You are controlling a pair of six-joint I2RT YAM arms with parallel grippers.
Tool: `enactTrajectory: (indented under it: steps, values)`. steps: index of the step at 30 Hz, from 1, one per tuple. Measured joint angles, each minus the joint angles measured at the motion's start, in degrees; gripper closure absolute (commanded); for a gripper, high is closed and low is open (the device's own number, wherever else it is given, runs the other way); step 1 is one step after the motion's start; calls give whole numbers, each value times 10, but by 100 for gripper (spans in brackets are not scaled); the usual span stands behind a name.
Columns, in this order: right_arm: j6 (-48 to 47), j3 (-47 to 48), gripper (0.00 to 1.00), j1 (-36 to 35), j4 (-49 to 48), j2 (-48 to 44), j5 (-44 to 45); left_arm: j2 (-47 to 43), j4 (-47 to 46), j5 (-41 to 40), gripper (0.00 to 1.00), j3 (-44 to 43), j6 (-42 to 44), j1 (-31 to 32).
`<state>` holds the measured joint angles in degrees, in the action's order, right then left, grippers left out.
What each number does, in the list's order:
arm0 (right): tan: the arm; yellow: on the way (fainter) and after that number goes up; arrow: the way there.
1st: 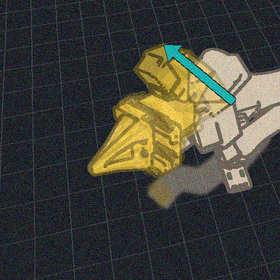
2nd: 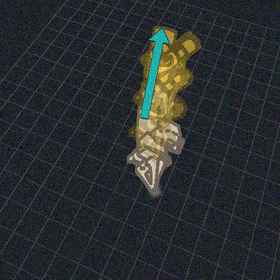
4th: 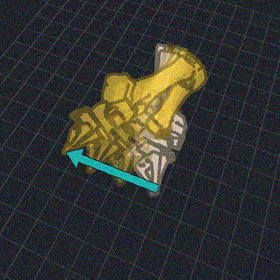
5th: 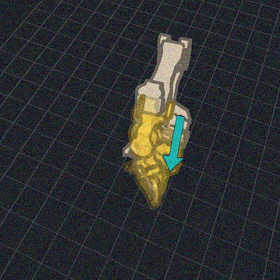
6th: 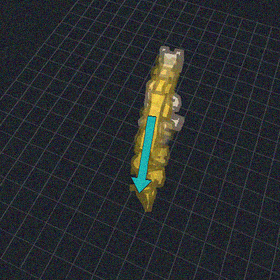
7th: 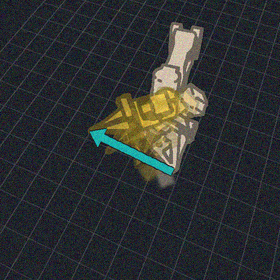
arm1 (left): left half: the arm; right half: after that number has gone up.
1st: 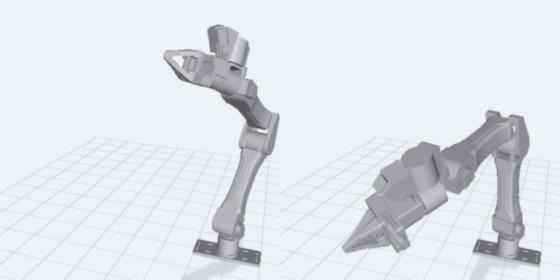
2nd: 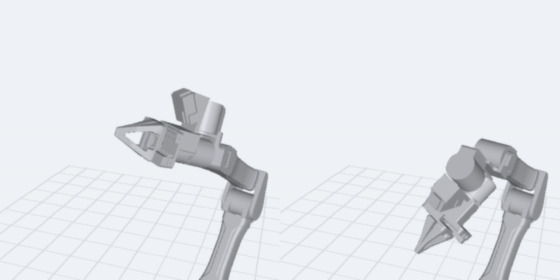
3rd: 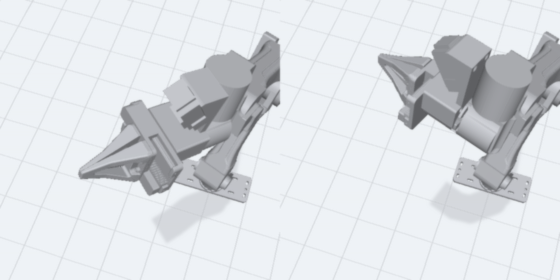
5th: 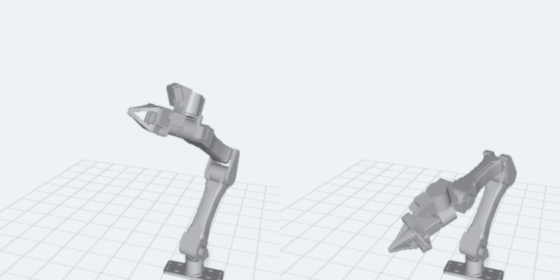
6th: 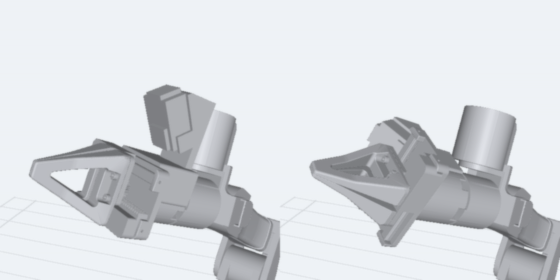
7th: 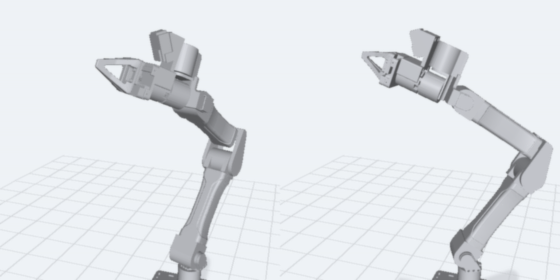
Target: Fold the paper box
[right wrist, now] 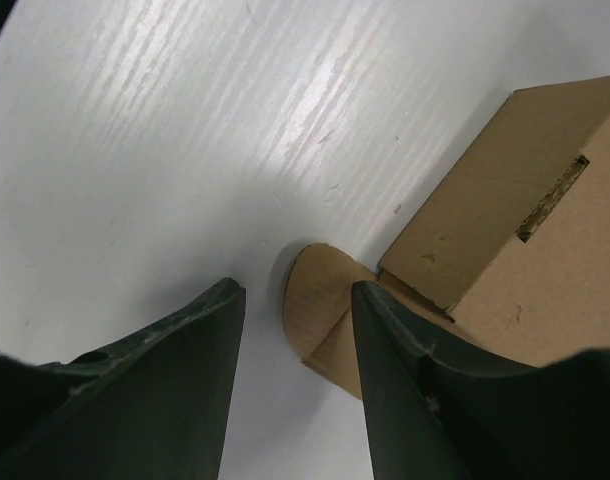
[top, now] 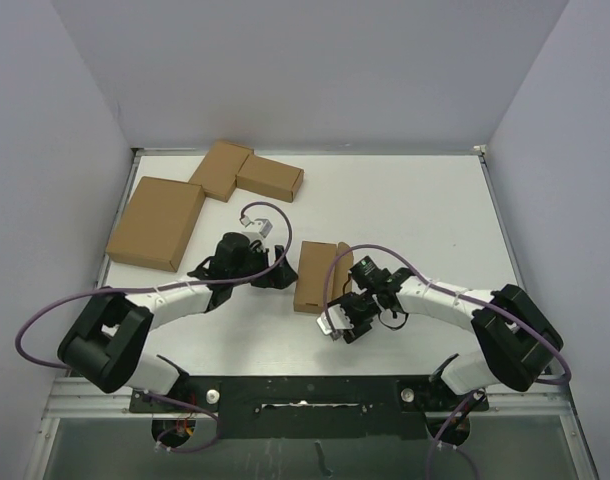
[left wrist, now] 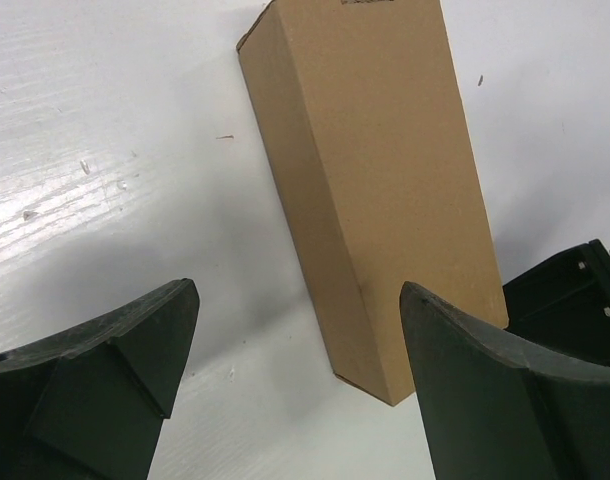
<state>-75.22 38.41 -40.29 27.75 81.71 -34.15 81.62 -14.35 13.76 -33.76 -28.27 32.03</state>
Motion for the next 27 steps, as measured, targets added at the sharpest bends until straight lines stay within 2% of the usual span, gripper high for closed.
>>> enactTrajectory:
  steps: [8,19,27]
  values:
    - [38,0,63,-7,-33,1,37,36,-23,0,22,0,0,1]
    - [83,3,76,10,-30,3,46,68,-48,7,23,-7,-2,1]
    - [117,14,79,28,-28,3,41,70,-52,7,21,-8,-6,2]
